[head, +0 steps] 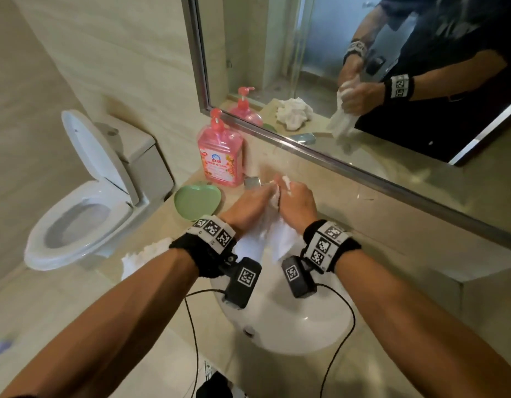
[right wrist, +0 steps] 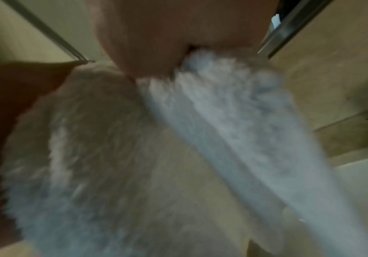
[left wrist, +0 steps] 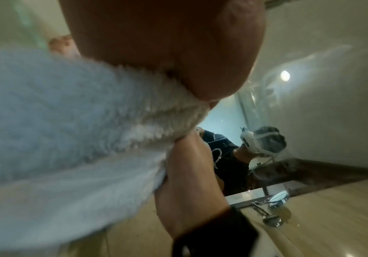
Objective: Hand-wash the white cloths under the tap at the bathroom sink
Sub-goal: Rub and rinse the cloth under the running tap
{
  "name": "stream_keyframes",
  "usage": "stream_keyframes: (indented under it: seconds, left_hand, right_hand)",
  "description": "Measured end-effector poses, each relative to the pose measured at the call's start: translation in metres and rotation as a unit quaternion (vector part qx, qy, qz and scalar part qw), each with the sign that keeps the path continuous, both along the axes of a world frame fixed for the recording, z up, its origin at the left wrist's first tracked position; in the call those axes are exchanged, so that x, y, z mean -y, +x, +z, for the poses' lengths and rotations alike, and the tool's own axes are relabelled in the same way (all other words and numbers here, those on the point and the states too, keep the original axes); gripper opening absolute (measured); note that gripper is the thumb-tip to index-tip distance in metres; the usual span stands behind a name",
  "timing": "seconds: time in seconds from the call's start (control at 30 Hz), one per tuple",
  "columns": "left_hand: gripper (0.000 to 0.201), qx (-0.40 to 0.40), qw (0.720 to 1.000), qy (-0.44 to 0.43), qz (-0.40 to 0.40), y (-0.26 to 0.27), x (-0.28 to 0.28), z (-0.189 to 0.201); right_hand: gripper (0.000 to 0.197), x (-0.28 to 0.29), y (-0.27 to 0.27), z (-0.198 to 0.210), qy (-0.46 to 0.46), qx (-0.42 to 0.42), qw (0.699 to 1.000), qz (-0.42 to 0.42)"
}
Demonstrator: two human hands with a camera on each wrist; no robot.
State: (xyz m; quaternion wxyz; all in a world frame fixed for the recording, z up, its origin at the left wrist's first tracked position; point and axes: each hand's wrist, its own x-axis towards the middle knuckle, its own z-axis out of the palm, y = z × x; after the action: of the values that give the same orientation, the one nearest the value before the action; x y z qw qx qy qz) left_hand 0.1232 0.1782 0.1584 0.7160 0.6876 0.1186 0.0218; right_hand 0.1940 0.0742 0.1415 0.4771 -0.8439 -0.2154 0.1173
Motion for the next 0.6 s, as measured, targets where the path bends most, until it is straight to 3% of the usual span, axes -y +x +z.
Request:
stream_keyframes:
  seconds: [0.1, 0.2, 0.23, 0.3, 0.33, 0.4, 0.43, 0.47, 0.53, 0.6]
  left_hand:
    - [0.042, -0.026, 0.988, 0.123, -0.09, -0.007, -0.015, 0.004]
    - [0.052, -0.049, 0.93, 0.332, -0.152, -0.011, -0.049, 0.002]
    - [0.046, -0.064, 0.904, 0.389, -0.164, -0.013, -0.058, -0.001]
    - [0.014, -0.109, 0.866, 0.45, -0.189, -0.019, -0.073, -0.004]
    - [0.009, -0.113, 0.871, 0.436, -0.198, -0.022, -0.078, -0.003]
    - [0.012, -0.091, 0.932, 0.312, -0.159, -0.026, -0.082, -0.006]
    - [0.01, -0.082, 0.963, 0.226, -0.118, -0.027, -0.081, -0.006]
    - [0.012, -0.077, 0.983, 0.148, -0.078, -0.028, -0.079, -0.007]
    - [0.017, -0.085, 0.996, 0.01, 0.001, -0.025, -0.067, -0.009]
    - [0.022, -0.082, 0.992, -0.064, 0.065, -0.016, -0.05, -0.007]
  right_hand:
    - [0.037, 0.017, 0.018, 0.005, -0.042, 0.03, 0.998, 0.045]
    - [0.042, 0.028, 0.019, 0.018, -0.006, 0.014, 0.998, 0.066]
    - [0.036, 0.034, 0.024, 0.022, -0.003, 0.002, 0.995, 0.101]
    - [0.027, 0.05, 0.032, 0.028, -0.079, 0.011, 0.978, 0.194]
    - [0.026, 0.056, 0.034, 0.027, -0.134, 0.021, 0.964, 0.229]
    - [0.029, 0.066, 0.036, 0.017, -0.216, 0.028, 0.948, 0.233]
    - [0.033, 0.072, 0.038, 0.01, -0.206, 0.004, 0.956, 0.207]
    - [0.035, 0.076, 0.037, 0.006, -0.163, -0.044, 0.972, 0.164]
    - [0.028, 0.076, 0.032, -0.002, -0.039, -0.13, 0.988, 0.077]
    - [0.017, 0.059, 0.018, -0.007, 0.034, -0.119, 0.992, 0.008]
